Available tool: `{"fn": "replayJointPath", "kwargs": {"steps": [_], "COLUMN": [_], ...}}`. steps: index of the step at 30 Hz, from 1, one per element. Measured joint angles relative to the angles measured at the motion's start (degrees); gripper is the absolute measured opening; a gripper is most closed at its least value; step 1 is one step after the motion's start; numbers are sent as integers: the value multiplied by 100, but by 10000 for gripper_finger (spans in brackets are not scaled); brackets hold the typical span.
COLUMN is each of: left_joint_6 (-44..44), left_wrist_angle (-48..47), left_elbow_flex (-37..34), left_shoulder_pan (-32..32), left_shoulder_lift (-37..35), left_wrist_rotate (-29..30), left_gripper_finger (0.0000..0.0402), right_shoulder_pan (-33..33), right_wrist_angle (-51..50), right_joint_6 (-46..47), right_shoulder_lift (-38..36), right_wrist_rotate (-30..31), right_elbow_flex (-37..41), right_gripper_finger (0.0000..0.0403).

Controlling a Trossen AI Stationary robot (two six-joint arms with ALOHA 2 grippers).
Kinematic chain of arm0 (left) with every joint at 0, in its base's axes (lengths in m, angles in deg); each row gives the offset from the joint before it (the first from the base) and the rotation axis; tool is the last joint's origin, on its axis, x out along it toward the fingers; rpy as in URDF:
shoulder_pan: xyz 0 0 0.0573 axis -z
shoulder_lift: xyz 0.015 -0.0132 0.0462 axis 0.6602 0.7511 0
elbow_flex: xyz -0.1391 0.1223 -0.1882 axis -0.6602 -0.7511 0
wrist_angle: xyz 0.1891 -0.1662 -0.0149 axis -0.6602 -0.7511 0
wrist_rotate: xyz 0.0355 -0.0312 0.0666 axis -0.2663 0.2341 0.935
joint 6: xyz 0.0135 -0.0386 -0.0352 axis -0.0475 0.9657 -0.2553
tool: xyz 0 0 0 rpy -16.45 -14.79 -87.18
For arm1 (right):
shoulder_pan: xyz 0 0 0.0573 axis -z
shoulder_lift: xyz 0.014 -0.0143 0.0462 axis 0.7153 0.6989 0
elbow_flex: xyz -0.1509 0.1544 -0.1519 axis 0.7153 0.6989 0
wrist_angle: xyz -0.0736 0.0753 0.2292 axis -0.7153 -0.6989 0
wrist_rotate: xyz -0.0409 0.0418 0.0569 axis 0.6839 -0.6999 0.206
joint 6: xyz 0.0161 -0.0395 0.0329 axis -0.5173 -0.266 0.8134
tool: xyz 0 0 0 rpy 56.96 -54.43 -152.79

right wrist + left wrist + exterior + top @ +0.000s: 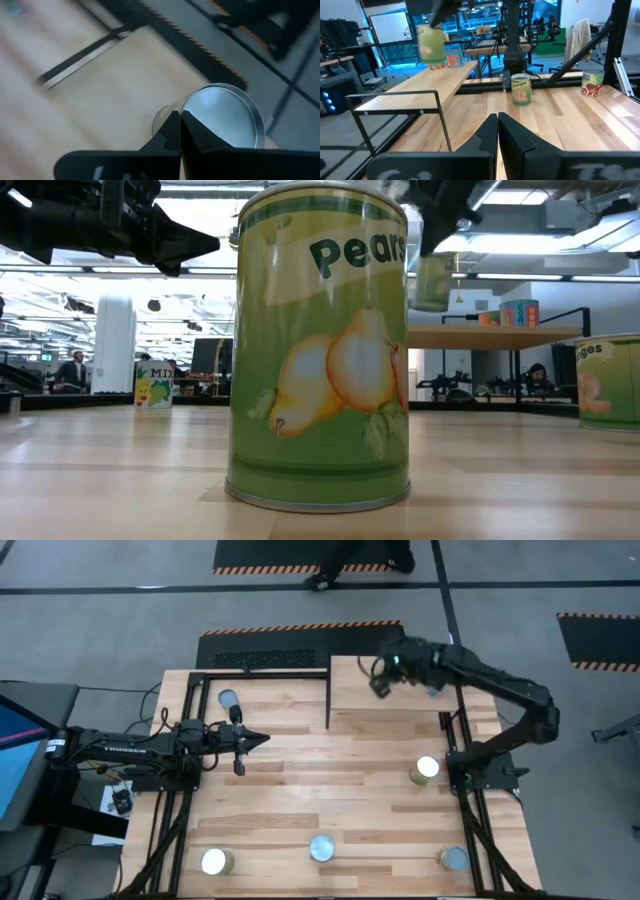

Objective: Pick and place cans onto a shelf
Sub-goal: Put the top canned pears on the shelf

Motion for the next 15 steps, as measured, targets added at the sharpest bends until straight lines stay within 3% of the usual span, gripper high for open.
{"fn": "replayJointPath", "kwargs": {"steps": [9,15], "left_joint_6": [0,0], "left_wrist_angle": [0,0], "left_elbow_flex": [1,-1], "left_shoulder_pan": [0,0], "left_shoulder_lift": [0,0], "left_wrist_rotate": [9,11], "left_gripper_finger": [3,3], "right_shoulder_pan": [1507,1756], "right_wrist_angle": [-247,-145], "right_joint_6": [162,128], "right_shoulder_lift": [428,724], "right_wrist_rotate": [-498,-421], "right_elbow_flex": [28,-4], "right_gripper_finger": [12,12]}}
